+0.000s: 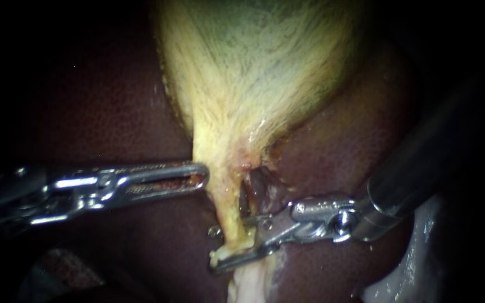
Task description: Going back second clip left tube
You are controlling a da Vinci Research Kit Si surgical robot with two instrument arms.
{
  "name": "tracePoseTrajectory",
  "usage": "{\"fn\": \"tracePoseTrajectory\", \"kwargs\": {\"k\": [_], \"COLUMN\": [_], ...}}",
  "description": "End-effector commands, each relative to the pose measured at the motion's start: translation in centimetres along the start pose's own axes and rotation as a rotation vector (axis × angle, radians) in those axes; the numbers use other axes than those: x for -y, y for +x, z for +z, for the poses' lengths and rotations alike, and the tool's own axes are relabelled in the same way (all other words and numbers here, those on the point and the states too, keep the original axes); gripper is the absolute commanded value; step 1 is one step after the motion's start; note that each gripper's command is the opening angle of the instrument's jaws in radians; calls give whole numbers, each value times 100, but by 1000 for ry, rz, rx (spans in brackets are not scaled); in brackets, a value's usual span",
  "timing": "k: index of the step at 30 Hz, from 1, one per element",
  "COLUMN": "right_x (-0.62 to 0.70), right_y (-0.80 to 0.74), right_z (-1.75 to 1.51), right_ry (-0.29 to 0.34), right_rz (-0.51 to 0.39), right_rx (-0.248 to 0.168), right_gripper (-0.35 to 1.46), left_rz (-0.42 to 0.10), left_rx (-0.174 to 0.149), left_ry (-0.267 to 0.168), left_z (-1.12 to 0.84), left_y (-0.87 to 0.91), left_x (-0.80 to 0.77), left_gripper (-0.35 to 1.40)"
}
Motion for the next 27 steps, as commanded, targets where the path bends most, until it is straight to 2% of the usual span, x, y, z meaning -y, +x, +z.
{"fn": "tracePoseTrajectory", "kwargs": {"k": [1, 11, 14, 19, 27], "right_x": [0, 3, 5, 8, 23], "right_y": [0, -4, -7, -13, -12], "right_z": [1, 20, 26, 26, 26], "right_ry": [-9, -21, -25, 25, 66], "right_rz": [-7, -59, -145, -288, -349], "right_rx": [-5, -5, 4, 21, 28], "right_gripper": [60, 60, 60, 60, 60], "left_rz": [0, 0, 0, 0, 0], "left_rx": [0, 1, 1, 1, 2], "left_ry": [0, 0, 0, 0, -2], "left_z": [0, 1, 1, 1, 0], "left_y": [0, -1, -1, -1, 0], "left_x": [0, 1, 1, 1, -1], "left_gripper": [-35, -35, -35, -35, -35]}}
